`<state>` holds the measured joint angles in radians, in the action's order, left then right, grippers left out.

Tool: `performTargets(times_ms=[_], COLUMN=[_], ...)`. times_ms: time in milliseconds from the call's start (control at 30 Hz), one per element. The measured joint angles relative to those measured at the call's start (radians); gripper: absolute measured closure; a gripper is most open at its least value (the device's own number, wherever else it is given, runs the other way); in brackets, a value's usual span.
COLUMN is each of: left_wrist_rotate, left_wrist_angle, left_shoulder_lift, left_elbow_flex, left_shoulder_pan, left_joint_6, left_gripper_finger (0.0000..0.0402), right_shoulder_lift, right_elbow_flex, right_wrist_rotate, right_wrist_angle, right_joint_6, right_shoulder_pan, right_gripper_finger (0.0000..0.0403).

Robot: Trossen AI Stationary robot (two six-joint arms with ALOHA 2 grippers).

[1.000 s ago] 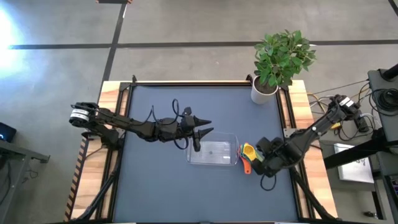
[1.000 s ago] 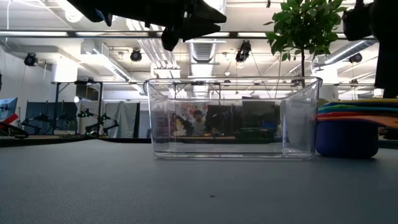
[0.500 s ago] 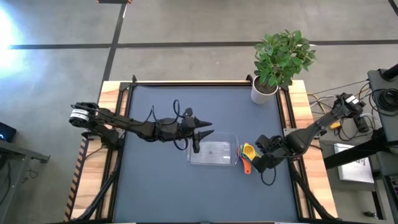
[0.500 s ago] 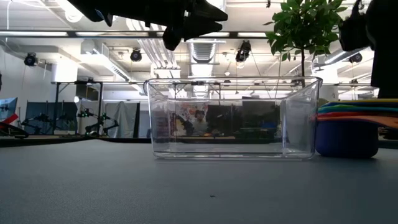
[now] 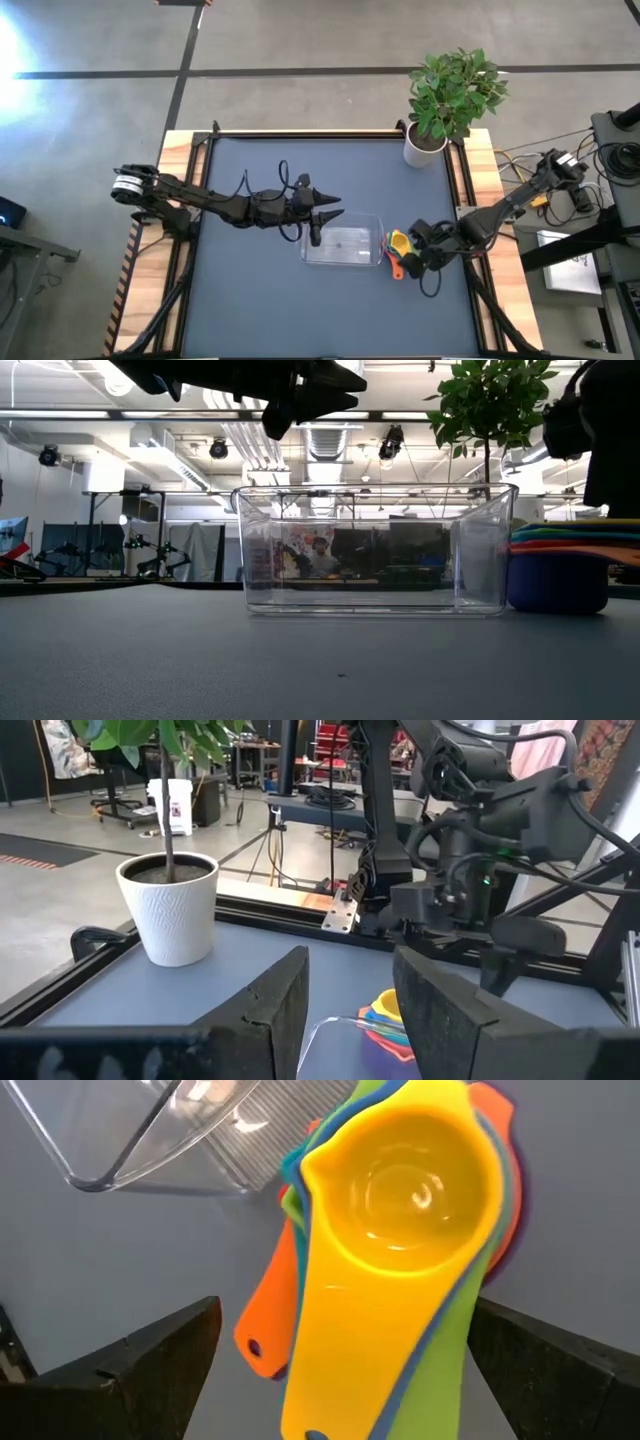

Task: Nest measuring cups in basket
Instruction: Put the nested measuring cups into the transparent bin

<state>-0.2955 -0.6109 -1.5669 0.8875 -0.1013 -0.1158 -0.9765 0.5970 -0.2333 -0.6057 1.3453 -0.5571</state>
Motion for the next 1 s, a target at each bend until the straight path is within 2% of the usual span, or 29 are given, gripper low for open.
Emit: performTargets(times_ms=[433, 1000], left_wrist_rotate=[0.0, 0.0], left_wrist_angle=[0.0, -0.003], left_shoulder_lift=[0.0, 0.004], left_elbow_flex=[0.0, 0.0], left_shoulder_pan=[0.0, -0.008], left_joint_6=[0.0, 0.002], left_gripper_finger=[0.0271, 0.0271], right_shoulder_lift=[-0.107, -0.112], right_elbow_flex=[0.007, 0.037], right_wrist_rotate=[0.032, 0.0], right_wrist_angle=[0.08, 0.079], right_joint_6=[0.05, 0.055], right_shoulder_pan=[0.0, 0.0], right_gripper_finger=[0.0005, 0.0005])
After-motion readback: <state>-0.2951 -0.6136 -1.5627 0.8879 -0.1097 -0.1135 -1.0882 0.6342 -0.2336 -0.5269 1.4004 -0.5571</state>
